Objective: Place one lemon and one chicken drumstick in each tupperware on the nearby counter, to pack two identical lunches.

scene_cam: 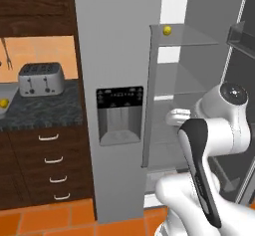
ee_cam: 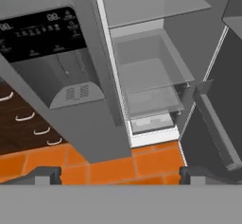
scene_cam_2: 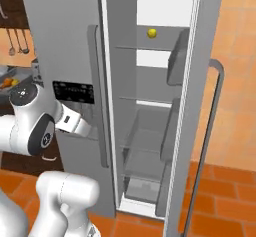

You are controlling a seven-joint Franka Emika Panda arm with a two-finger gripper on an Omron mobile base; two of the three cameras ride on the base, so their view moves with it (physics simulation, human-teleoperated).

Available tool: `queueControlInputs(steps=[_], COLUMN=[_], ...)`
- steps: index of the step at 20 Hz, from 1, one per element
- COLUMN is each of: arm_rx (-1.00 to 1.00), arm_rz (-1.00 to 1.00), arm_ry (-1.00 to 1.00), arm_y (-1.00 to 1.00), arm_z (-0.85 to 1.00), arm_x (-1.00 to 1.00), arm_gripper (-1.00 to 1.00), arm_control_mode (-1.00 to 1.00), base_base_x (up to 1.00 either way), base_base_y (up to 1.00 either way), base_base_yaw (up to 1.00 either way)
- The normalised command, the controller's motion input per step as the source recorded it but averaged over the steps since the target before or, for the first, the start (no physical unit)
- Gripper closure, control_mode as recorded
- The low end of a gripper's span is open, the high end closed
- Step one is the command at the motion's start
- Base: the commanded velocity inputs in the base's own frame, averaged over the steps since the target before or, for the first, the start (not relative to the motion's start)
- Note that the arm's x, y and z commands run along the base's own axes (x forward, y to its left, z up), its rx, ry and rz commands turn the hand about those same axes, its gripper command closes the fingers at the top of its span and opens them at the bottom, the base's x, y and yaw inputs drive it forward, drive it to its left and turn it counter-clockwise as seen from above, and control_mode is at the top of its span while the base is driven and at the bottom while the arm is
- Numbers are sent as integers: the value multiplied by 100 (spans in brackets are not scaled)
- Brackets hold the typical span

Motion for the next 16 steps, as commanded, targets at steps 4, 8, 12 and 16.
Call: queueControlInputs(steps=[4,8,12,16], arm_rx=[0,0,0,0], arm_rz=[0,0,0,0], arm_ry=[0,0,0,0], arm_y=[0,0,0,0], arm_z=[0,0,0,0], arm_x=[0,0,0,0], arm_gripper=[-100,-100,-100,-100], arm_control_mode=[100,100,100,100], base_base_x=[22,24,94,85], base_base_y=[-69,-53,-9,-11], base_base_yaw=[-5,-9,-3,-6])
